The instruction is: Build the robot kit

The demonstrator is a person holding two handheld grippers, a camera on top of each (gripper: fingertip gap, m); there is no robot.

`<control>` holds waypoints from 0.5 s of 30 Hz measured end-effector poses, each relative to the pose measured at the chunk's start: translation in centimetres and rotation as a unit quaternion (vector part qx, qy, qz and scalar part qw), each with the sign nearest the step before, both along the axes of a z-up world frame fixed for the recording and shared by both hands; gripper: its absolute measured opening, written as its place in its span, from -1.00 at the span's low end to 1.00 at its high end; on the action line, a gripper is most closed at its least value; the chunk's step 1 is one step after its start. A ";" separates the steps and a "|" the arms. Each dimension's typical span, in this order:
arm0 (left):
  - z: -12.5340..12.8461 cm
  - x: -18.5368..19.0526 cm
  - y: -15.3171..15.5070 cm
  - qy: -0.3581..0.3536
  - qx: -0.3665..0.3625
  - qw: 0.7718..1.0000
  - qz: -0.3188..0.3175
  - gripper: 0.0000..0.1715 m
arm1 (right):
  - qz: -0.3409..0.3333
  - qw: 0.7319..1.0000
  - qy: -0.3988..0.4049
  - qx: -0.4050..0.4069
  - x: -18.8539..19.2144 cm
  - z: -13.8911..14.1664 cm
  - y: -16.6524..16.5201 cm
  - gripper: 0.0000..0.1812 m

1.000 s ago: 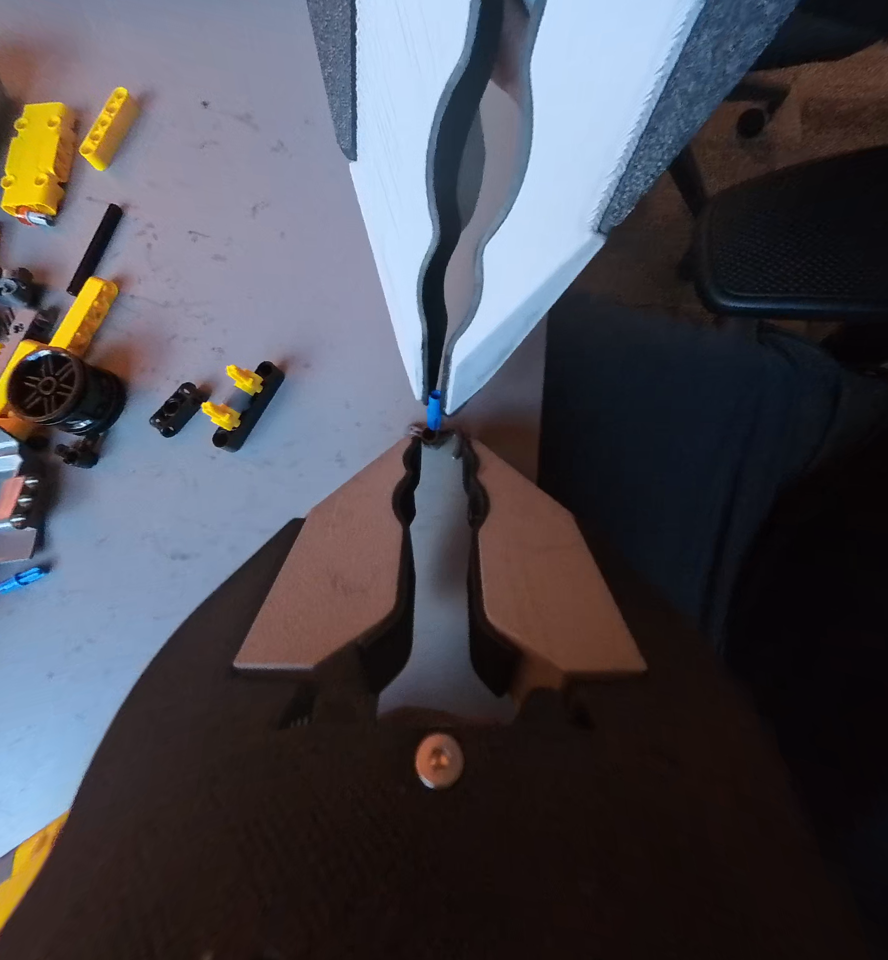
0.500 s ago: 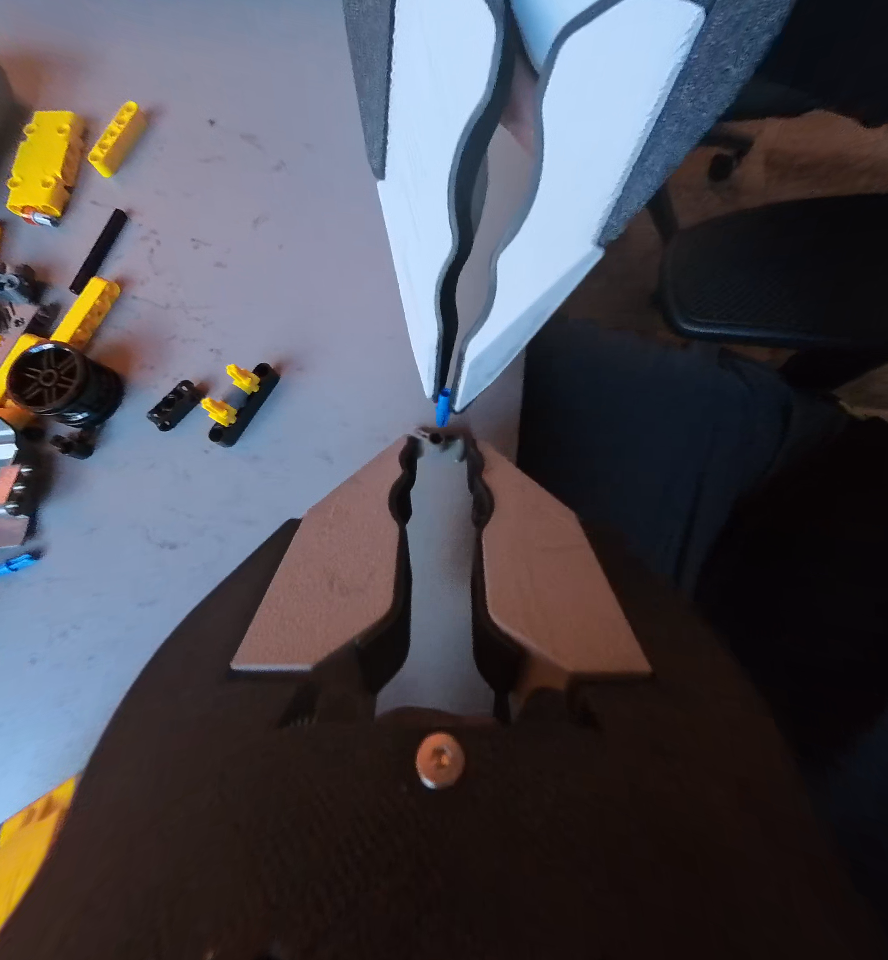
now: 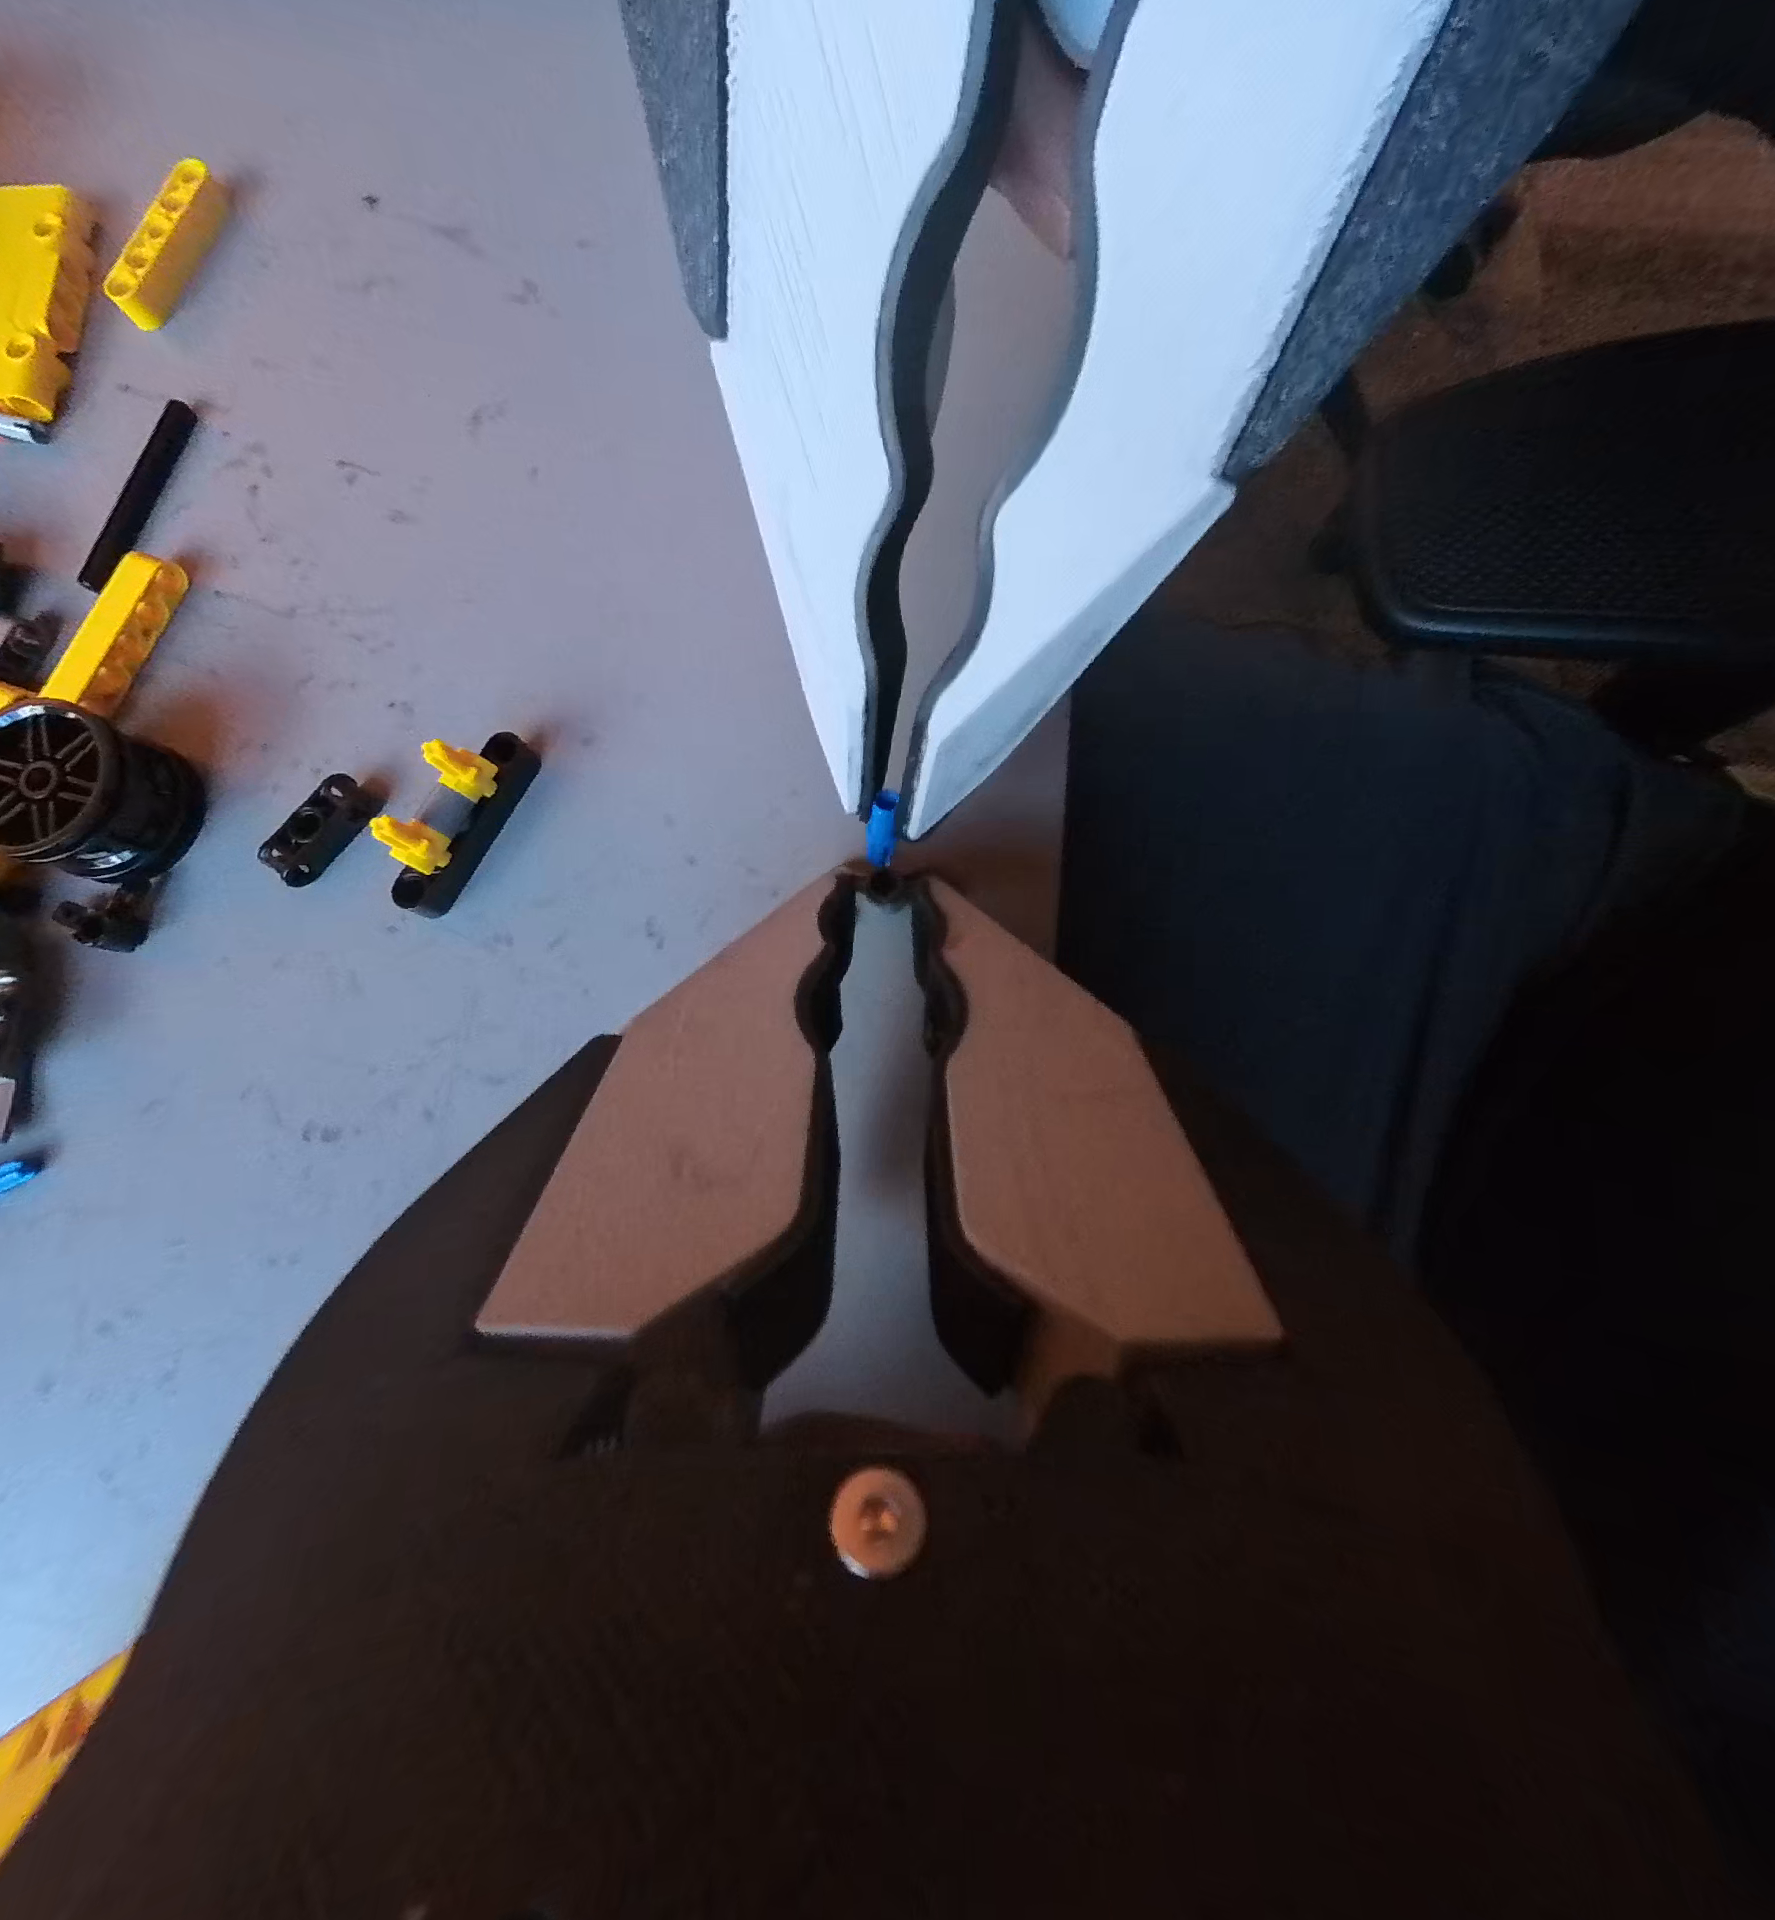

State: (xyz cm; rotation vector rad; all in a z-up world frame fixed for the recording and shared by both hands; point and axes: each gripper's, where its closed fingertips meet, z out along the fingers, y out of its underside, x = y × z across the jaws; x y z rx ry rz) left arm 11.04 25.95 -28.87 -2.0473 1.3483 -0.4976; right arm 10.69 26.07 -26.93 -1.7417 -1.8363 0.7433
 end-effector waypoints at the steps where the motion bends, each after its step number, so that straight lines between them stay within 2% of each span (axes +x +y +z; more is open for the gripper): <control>1: 0.0 0.0 0.0 -0.001 0.001 1.000 0.001 -0.92 | 0.003 1.000 -0.001 0.000 0.0 0.0 -0.1 -0.97; 9: 0.0 0.1 0.1 0.010 0.046 0.999 0.003 -0.95 | 0.021 0.999 -0.026 0.015 -0.2 -0.3 -0.1 -0.97; 15: 0.0 0.3 -0.1 -0.004 0.037 0.999 0.009 -0.96 | 0.032 0.998 -0.046 0.025 0.1 -0.1 -0.2 -0.97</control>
